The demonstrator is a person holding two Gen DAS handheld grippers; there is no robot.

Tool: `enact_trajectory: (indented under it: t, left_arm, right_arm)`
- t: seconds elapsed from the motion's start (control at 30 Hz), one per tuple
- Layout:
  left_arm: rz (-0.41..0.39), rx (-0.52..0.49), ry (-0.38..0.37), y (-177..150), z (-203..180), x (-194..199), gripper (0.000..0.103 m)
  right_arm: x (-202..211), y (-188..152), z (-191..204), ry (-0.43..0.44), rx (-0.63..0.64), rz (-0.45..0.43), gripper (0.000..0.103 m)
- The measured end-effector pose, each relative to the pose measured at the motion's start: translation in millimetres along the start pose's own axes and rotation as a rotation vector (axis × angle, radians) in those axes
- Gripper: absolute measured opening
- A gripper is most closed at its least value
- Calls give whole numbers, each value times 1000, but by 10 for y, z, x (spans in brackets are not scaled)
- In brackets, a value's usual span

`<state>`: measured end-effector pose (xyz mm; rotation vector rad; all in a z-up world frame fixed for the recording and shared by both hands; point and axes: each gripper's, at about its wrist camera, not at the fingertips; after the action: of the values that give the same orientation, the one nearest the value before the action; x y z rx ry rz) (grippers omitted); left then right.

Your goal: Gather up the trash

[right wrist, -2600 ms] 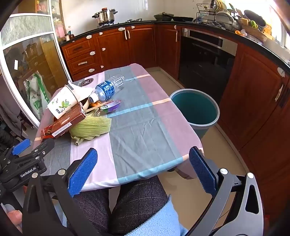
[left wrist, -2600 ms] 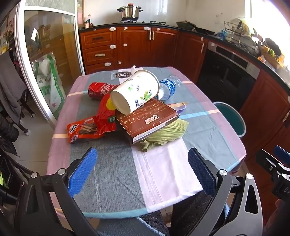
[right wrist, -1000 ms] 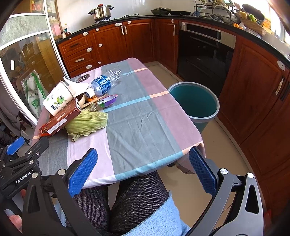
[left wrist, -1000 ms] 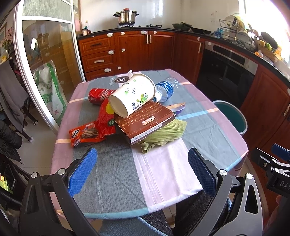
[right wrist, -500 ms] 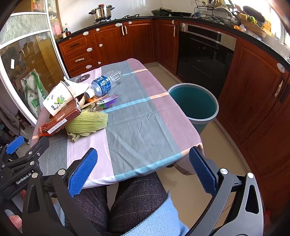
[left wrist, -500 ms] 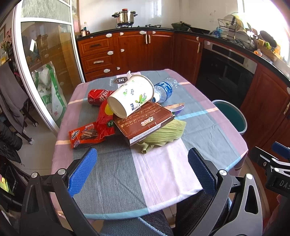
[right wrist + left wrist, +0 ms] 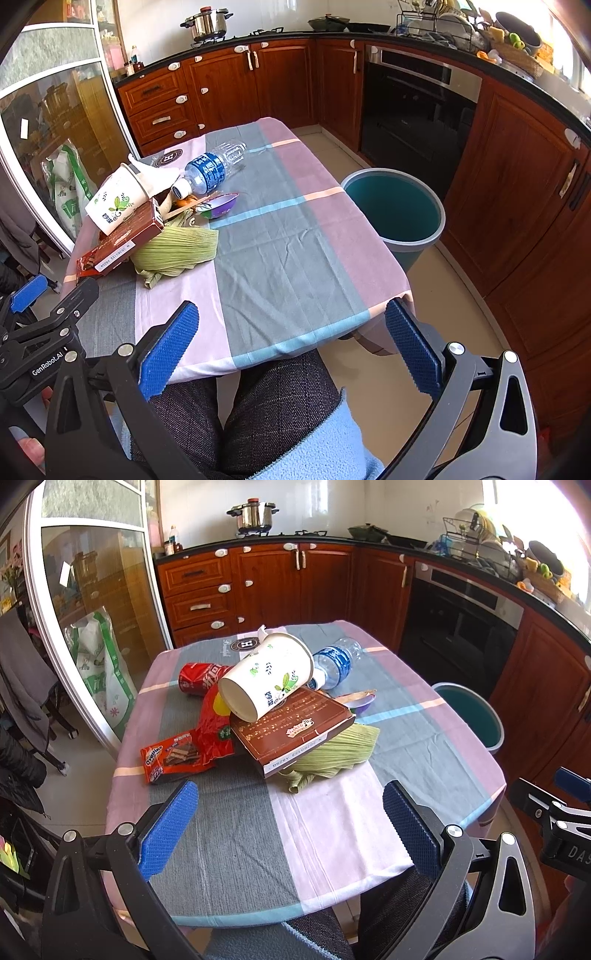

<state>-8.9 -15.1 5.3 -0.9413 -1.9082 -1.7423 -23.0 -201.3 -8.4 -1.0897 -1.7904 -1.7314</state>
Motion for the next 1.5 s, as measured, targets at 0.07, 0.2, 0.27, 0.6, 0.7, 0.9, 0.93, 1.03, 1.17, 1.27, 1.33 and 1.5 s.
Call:
enact_trajectory:
  t: [0.07,0.2,0.27,0.6,0.7,0.9,0.93,1.03,1.17,1.27,1.33,1.5]
  left_arm:
    - [1,1,0,-1,1,-2,100]
    - [4,3,-2,5,-4,-8,100]
    - [3,4,-3,5,-6,-6,100]
    - [-11,-17,-7,20,19,7,100]
    - [-39,-54,-22,103,148,51,100]
    - [-19,-81,-78,385,582,-60,100]
    - [-3,-85,-86,437,644,-109,100]
    - [41,-83,-116,573,775,-300,100]
    - [98,-78,-162,707,866,-595,98]
    - [128,-98,-197,782,844,-781,97]
    - [148,-116,-214,804,841,-887,95]
    - [198,-132,-275,811,813,-1080,66]
  right_arm:
    - [-1,2,1,-1,1,0,97]
    - [-7,2,-2,0,5,3,97]
    - [-13,-2,7,-1,8,3,97]
    - [-44,-6,33,-4,17,8,97]
    - [-41,53,91,-14,40,-15,97]
    - [-127,228,312,3,113,-32,97]
    - [-151,260,357,10,126,-34,97]
    - [-235,364,484,45,146,-28,97]
    - [-372,506,648,92,164,-10,97]
    - [-453,585,755,103,180,-3,97]
    - [-498,622,800,113,184,2,97]
    - [-608,663,896,128,198,25,97]
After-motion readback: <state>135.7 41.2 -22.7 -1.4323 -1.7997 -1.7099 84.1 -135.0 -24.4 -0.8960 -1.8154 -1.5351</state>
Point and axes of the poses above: each gripper's, at about its wrist camera, not at the fingertips, and x roughly against the way its jaws point, z to its left, y to its top, and after that the axes turned 15 degrees about -y, right-handed
